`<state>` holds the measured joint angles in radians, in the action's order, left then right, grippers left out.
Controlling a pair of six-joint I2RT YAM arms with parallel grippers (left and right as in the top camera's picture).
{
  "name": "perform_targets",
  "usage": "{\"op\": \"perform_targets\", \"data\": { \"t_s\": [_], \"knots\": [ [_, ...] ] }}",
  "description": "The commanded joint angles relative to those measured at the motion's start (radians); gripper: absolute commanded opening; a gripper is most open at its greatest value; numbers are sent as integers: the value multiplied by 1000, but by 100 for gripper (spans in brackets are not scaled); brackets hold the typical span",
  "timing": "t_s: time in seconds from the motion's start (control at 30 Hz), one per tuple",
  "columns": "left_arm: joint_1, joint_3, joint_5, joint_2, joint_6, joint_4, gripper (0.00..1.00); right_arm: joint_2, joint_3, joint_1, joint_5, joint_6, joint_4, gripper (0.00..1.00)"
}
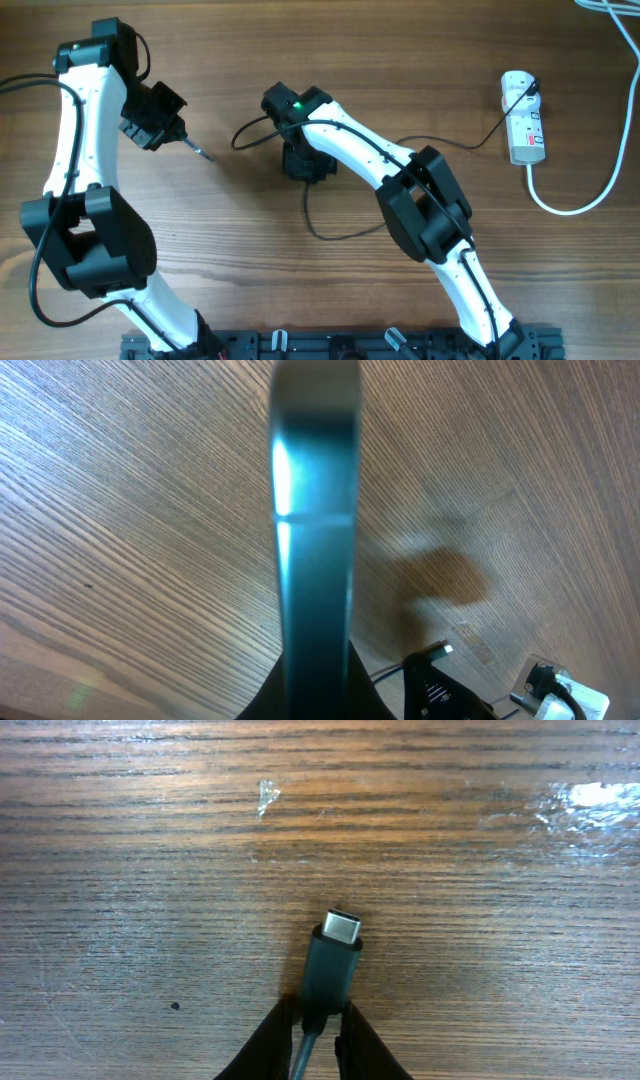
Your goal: Plug charger to phone and switch on socket
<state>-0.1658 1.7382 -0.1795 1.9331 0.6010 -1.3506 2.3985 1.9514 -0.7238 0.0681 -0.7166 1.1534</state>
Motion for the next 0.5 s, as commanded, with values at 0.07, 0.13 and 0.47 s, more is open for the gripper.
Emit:
{"op": "perform_targets", "data": {
  "t_s": [0.07,0.13,0.47],
  "knots": [
    [-3,-1,6,-27,9,-2,4,65,-45,10,-67,6,-13,18],
    [-3,-1,6,-27,9,-2,4,65,-45,10,-66,6,-12,18],
    [-3,-1,6,-27,9,-2,4,65,-45,10,12,-21,-6,15]
  ]
}}
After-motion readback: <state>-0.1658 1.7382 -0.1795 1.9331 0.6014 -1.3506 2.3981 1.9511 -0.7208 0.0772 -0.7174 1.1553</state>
